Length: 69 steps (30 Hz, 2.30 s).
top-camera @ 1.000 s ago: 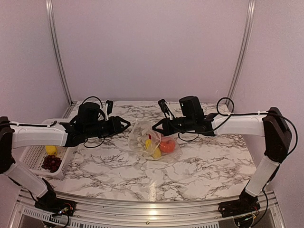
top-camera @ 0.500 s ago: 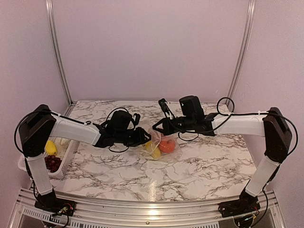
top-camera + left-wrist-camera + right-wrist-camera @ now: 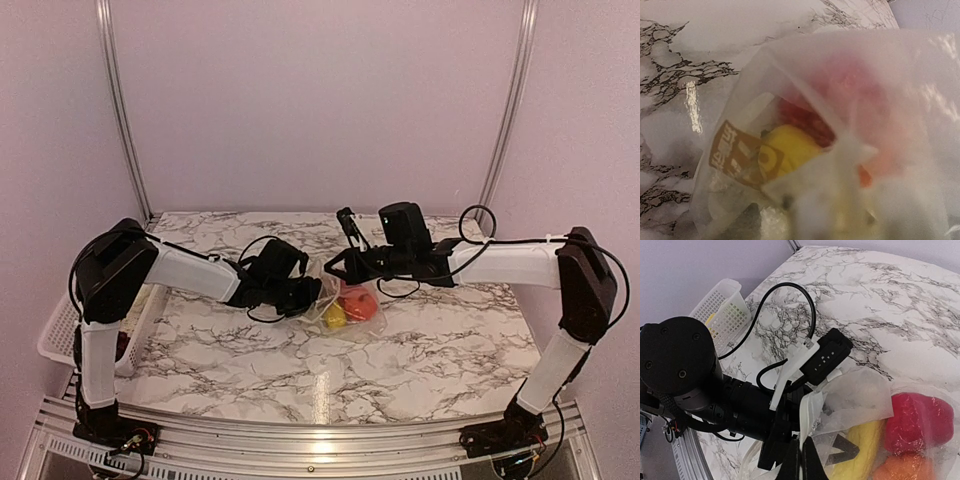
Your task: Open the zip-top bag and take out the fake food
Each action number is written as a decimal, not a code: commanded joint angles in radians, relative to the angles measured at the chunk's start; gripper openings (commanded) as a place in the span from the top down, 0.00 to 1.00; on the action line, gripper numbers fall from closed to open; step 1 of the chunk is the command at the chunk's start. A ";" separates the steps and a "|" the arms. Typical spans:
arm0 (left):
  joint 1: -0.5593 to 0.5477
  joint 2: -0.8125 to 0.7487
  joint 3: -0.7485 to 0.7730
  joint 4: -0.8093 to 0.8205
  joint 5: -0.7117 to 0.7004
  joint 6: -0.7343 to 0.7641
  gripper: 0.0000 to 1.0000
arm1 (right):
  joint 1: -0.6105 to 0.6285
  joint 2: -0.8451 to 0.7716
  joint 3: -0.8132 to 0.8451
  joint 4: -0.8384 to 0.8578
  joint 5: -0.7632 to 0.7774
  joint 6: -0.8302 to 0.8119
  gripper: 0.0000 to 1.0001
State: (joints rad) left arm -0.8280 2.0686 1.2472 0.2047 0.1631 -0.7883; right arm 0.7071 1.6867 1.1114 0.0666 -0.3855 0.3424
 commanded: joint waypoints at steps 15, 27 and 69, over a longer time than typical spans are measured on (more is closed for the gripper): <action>-0.023 0.206 0.193 -0.314 -0.109 0.131 0.24 | -0.039 -0.051 -0.056 -0.006 0.057 0.004 1.00; -0.020 0.022 -0.004 -0.291 -0.172 0.167 0.48 | -0.042 -0.037 -0.083 0.038 -0.013 0.030 1.00; 0.292 -0.914 -0.441 -0.215 -0.070 0.250 0.72 | 0.046 0.034 -0.042 0.055 -0.031 0.042 1.00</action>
State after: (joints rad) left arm -0.6182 1.2575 0.8642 0.1318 0.1108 -0.5350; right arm 0.7483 1.7168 1.0523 0.1238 -0.4183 0.3904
